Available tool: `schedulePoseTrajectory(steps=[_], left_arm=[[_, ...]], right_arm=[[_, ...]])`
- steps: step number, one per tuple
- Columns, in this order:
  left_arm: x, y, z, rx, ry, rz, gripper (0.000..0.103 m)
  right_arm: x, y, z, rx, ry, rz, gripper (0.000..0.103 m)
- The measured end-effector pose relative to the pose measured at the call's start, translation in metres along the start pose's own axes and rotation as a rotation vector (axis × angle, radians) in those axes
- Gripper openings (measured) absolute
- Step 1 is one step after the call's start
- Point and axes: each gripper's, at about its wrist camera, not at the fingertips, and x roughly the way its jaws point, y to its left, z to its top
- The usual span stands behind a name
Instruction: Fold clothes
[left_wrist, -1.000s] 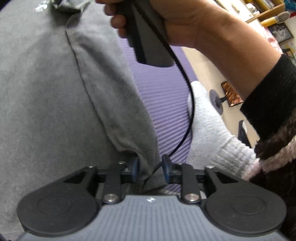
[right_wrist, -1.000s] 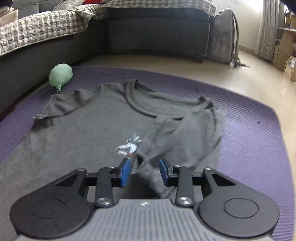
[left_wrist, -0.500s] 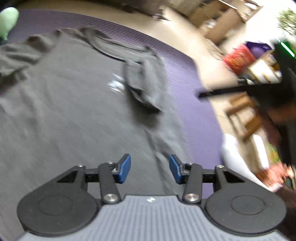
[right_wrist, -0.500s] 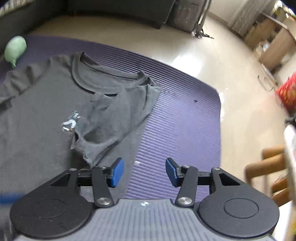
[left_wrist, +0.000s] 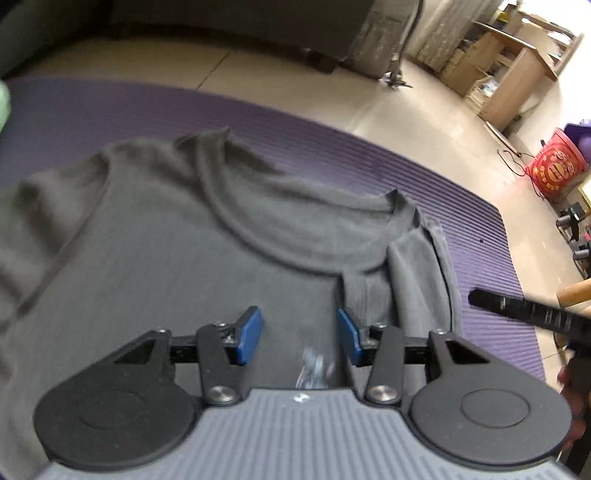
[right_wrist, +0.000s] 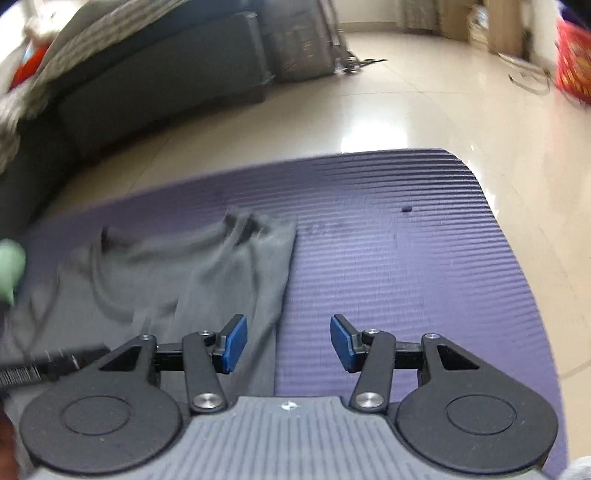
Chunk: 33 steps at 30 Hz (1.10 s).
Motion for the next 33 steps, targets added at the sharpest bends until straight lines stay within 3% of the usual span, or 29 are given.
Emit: schedulePoseTrajectory(steps=[2,7,17,19,20,21,24,26,29,33], left_arm=[[0.01,-0.004,0.004,0.033,-0.013,-0.016,0.047],[0.028,-0.012,0.008,0.106,-0.043,-0.052,0.035],[0.043,-0.027,0.007,0.269,-0.045,-0.144,0.031],[0.045,-0.028,0.006,0.285,-0.04,-0.142,0.018],[0.047,-0.029,0.005,0.293,-0.038,-0.141,0.014],[0.046,-0.03,0.002,0.303,-0.05,-0.132,0.008],[0.041,-0.037,-0.009,0.338,-0.106,-0.079,0.006],[0.036,-0.041,-0.016,0.34,-0.153,0.01,0.006],[0.033,-0.035,-0.02,0.258,-0.171,0.131,0.006],[0.033,-0.035,-0.018,0.228,-0.142,0.206,0.018]], right_arm=[[0.01,-0.006,0.008,0.051,-0.017,0.006,0.05],[0.03,-0.013,0.011,0.12,-0.02,0.045,0.043],[0.046,-0.008,0.009,0.134,-0.05,0.074,0.038],[0.049,-0.004,0.008,0.099,-0.043,0.086,0.019],[0.051,-0.001,0.006,0.085,-0.032,0.103,0.017],[0.051,0.002,0.004,0.07,-0.038,0.104,0.015],[0.049,0.007,0.003,0.023,-0.049,0.067,0.006],[0.045,0.005,0.003,0.019,-0.066,0.034,0.005],[0.043,0.003,0.004,0.005,-0.08,-0.001,0.004],[0.042,-0.005,0.004,-0.001,-0.082,-0.014,0.004]])
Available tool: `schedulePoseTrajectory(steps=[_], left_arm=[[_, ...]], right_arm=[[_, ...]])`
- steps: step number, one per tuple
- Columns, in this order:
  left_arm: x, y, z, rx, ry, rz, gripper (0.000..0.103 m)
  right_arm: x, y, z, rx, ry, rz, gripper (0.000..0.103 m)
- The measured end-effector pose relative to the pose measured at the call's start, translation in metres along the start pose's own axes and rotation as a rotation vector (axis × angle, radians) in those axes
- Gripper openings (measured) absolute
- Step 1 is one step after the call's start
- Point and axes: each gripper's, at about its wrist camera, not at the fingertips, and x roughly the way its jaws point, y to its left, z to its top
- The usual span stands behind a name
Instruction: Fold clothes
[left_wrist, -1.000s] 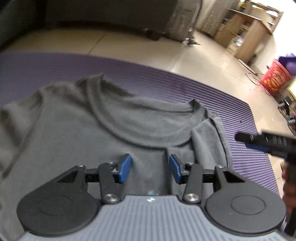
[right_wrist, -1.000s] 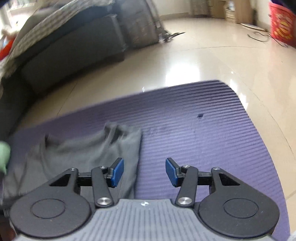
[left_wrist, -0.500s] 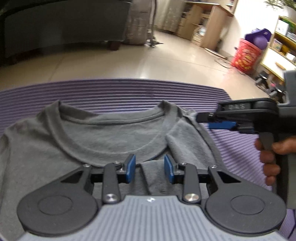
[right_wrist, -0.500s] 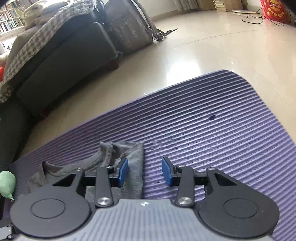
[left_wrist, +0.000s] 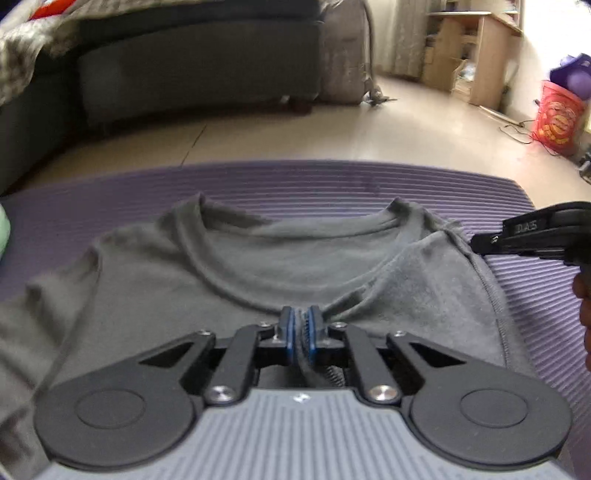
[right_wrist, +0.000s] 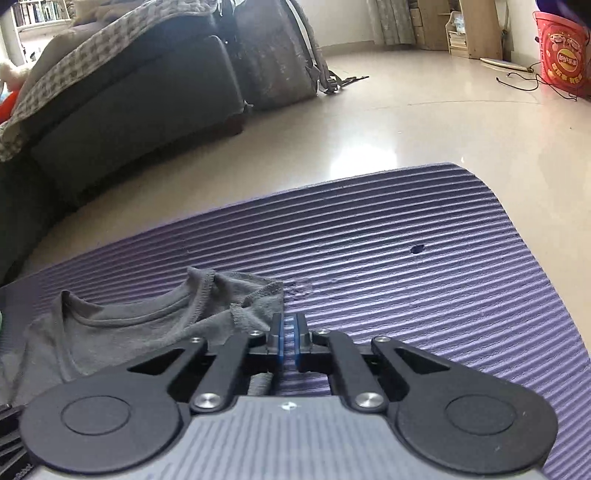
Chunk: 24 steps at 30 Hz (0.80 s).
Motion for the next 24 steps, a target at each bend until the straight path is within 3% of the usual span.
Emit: schedulePoseTrajectory(steps=[2,4,6,7,10,14,16,20,22,24], left_arm=[[-0.003,0.0,0.004,-0.016,0.013,0.023,0.026],[-0.01,0.004,0.008,-0.064,0.001,0.03,0.041],[-0.014,0.006,0.012,-0.086,-0.004,0.02,0.047],[-0.014,0.006,0.015,-0.083,-0.001,0.005,0.056],[-0.004,0.006,0.02,-0.039,0.046,-0.027,0.065],[0.003,0.011,0.015,-0.012,0.058,-0.038,0.063],[0.005,0.013,0.011,0.009,0.043,-0.027,0.052],[0.001,0.016,0.008,0.015,0.027,0.013,0.036],[-0.002,0.004,0.006,0.087,0.017,0.103,0.031],[-0.002,-0.007,0.005,0.139,0.032,0.168,0.033]], right_arm=[[-0.001,-0.001,0.0,0.001,0.001,0.002,0.005],[-0.003,-0.003,0.0,0.014,0.0,0.013,0.009],[-0.007,-0.004,0.001,0.02,-0.012,0.033,0.011],[-0.008,-0.004,0.001,0.019,-0.016,0.041,0.011],[-0.009,-0.004,0.0,0.019,-0.01,0.047,0.013],[-0.012,0.0,-0.001,-0.001,-0.003,0.064,0.017],[-0.017,0.004,-0.001,-0.022,-0.015,0.09,0.025],[-0.024,0.017,-0.005,-0.086,-0.025,0.154,0.026],[-0.022,0.023,-0.009,-0.122,-0.006,0.154,0.025],[-0.018,0.027,-0.013,-0.154,0.022,0.131,0.025]])
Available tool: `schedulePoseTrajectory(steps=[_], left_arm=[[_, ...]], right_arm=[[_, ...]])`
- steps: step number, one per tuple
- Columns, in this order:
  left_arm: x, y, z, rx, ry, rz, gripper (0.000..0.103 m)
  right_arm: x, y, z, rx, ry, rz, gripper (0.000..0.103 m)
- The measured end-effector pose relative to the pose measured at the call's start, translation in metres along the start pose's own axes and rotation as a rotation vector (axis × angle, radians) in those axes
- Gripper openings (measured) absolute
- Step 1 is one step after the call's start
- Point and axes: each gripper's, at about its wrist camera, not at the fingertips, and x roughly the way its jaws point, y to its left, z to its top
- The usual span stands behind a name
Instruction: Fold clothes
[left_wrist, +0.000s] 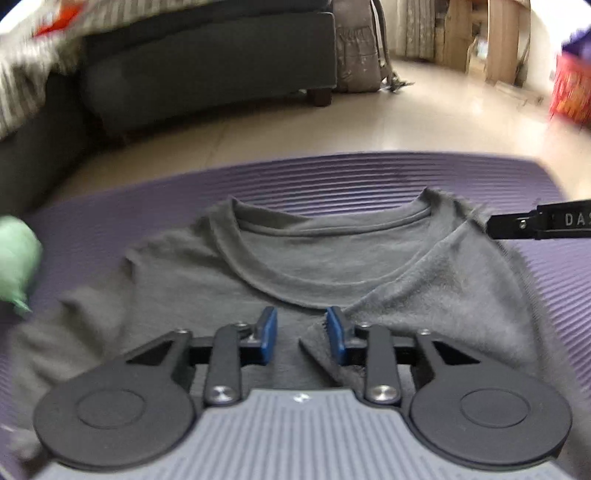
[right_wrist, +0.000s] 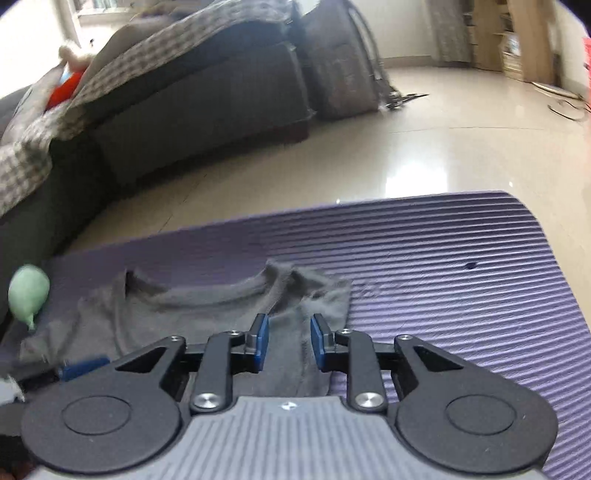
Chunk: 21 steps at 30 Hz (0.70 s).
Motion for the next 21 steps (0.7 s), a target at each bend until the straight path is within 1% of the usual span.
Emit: schedulePoseTrajectory(steps=[2,3,4,6,9,11,12,13,15,17,18,19,20,21], left_arm=[[-0.002,-0.01,0.002,0.044,0.018,0.053,0.038],[-0.003,-0.012,0.003,0.045,0.023,0.054,0.038],[-0.005,-0.013,0.004,0.046,0.028,0.053,0.041],[-0.014,-0.009,0.004,-0.004,-0.008,0.039,0.042],[-0.031,-0.004,0.001,-0.079,-0.07,0.019,0.044],[-0.039,-0.001,-0.003,-0.101,-0.081,-0.028,0.044],[-0.047,0.0,-0.008,-0.099,-0.08,-0.069,0.044],[-0.051,-0.001,-0.01,-0.089,-0.079,-0.085,0.044],[-0.065,-0.009,-0.022,-0.032,-0.078,-0.129,0.044],[-0.074,-0.015,-0.03,0.016,-0.08,-0.152,0.044],[-0.079,-0.021,-0.038,0.062,-0.077,-0.16,0.045],[-0.081,-0.029,-0.044,0.116,-0.058,-0.141,0.045],[-0.078,-0.033,-0.047,0.151,-0.037,-0.116,0.045],[-0.071,-0.041,-0.054,0.202,0.018,-0.056,0.045]], right_arm=[[0.007,0.002,-0.005,-0.042,0.031,-0.05,0.024],[0.007,0.003,-0.006,-0.069,0.026,-0.06,0.024],[0.007,0.004,-0.007,-0.095,0.02,-0.07,0.024],[0.007,0.004,-0.005,-0.102,0.021,-0.092,0.026],[-0.007,-0.002,0.0,-0.034,-0.008,-0.052,0.026],[-0.014,-0.001,0.0,-0.042,-0.012,-0.041,0.026],[-0.016,0.0,-0.001,-0.044,-0.011,-0.039,0.026],[-0.021,0.002,-0.006,-0.047,0.001,-0.028,0.026],[-0.031,0.006,-0.016,-0.056,0.03,-0.003,0.026],[-0.039,0.012,-0.029,-0.068,0.066,0.022,0.026],[-0.041,0.013,-0.031,-0.071,0.07,0.026,0.026],[-0.046,0.016,-0.038,-0.076,0.086,0.036,0.027],[-0.049,0.019,-0.045,-0.078,0.112,0.046,0.028],[-0.051,0.02,-0.048,-0.079,0.124,0.046,0.028]])
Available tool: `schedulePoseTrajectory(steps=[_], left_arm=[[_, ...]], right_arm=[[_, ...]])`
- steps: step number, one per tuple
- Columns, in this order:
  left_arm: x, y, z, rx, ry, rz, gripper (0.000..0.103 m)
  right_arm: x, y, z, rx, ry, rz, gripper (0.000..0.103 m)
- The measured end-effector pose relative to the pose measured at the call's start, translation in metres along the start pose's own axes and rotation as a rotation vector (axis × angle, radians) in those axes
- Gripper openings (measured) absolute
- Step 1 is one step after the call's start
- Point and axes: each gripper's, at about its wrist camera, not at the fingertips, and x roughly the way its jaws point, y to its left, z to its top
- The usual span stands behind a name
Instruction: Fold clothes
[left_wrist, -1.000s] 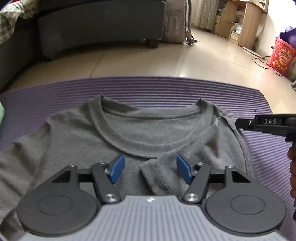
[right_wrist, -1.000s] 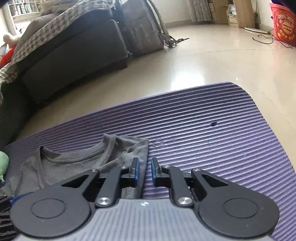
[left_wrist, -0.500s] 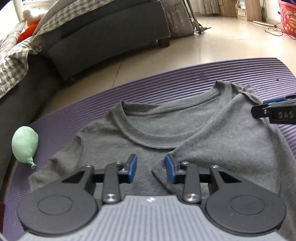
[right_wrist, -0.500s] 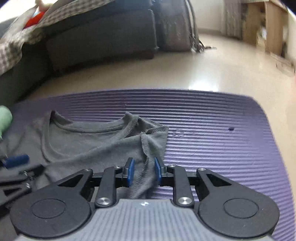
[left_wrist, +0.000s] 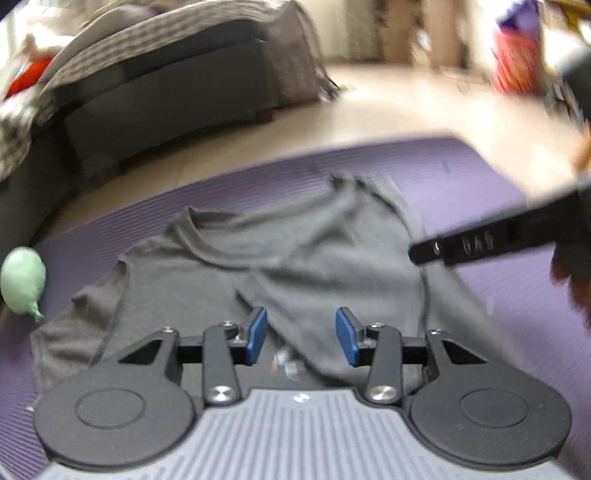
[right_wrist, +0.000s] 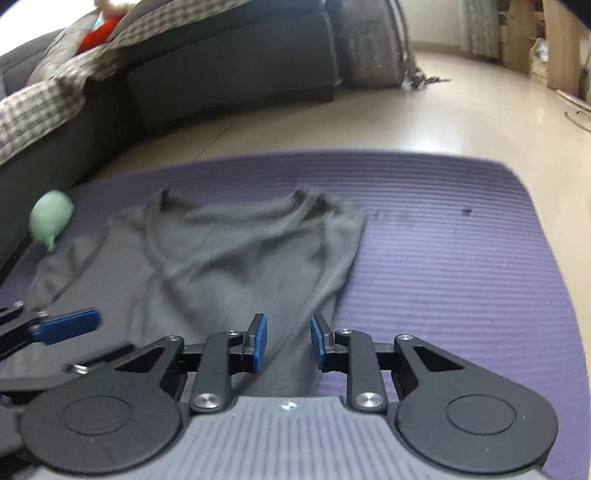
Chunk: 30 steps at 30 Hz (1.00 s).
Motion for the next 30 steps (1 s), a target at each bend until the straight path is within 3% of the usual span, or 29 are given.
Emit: schedulePoseTrajectory(steps=[2,5,10,15,19,24,27,30], left_arm=[[-0.005,0.001,-0.004,-0.033,-0.004,0.003,0.042],[-0.021,0.019,-0.014,-0.188,0.065,-0.123,0.05],[-0.052,0.032,-0.04,-0.349,0.159,-0.252,0.057],[-0.079,0.028,-0.073,-0.444,0.261,-0.363,0.062],[-0.098,0.022,-0.096,-0.471,0.321,-0.424,0.064],[-0.119,0.01,-0.12,-0.434,0.319,-0.51,0.064],[-0.123,0.0,-0.119,-0.352,0.31,-0.522,0.064],[-0.12,0.005,-0.116,-0.367,0.283,-0.513,0.066]], right_arm=[[-0.005,0.006,-0.012,-0.019,0.029,-0.024,0.029],[-0.022,0.014,-0.018,-0.05,0.055,-0.05,0.034],[-0.044,0.027,-0.019,-0.049,0.061,0.003,0.035],[-0.048,0.051,-0.03,-0.118,0.075,0.052,0.035],[-0.039,0.073,-0.042,-0.176,0.119,0.078,0.036],[-0.038,0.086,-0.049,-0.212,0.163,0.066,0.037],[-0.041,0.088,-0.055,-0.224,0.192,0.061,0.038],[-0.051,0.092,-0.055,-0.22,0.266,0.035,0.038]])
